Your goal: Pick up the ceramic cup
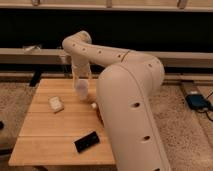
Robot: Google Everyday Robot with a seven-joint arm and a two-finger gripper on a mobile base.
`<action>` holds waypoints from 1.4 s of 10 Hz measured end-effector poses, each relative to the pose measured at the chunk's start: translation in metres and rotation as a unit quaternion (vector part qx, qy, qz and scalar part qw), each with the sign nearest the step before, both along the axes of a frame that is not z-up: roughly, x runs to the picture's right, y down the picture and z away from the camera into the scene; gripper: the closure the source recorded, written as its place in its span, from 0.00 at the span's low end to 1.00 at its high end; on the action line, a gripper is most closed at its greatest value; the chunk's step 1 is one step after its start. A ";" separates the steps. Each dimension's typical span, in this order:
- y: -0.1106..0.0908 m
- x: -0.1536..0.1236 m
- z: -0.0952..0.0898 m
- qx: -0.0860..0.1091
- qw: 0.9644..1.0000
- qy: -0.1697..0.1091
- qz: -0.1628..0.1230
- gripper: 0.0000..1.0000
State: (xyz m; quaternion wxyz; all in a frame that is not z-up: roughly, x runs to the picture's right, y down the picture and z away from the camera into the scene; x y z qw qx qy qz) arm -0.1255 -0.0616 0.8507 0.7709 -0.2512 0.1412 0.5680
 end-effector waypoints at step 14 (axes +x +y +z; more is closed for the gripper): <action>0.027 0.014 0.053 -0.030 0.999 0.007 -0.019 0.35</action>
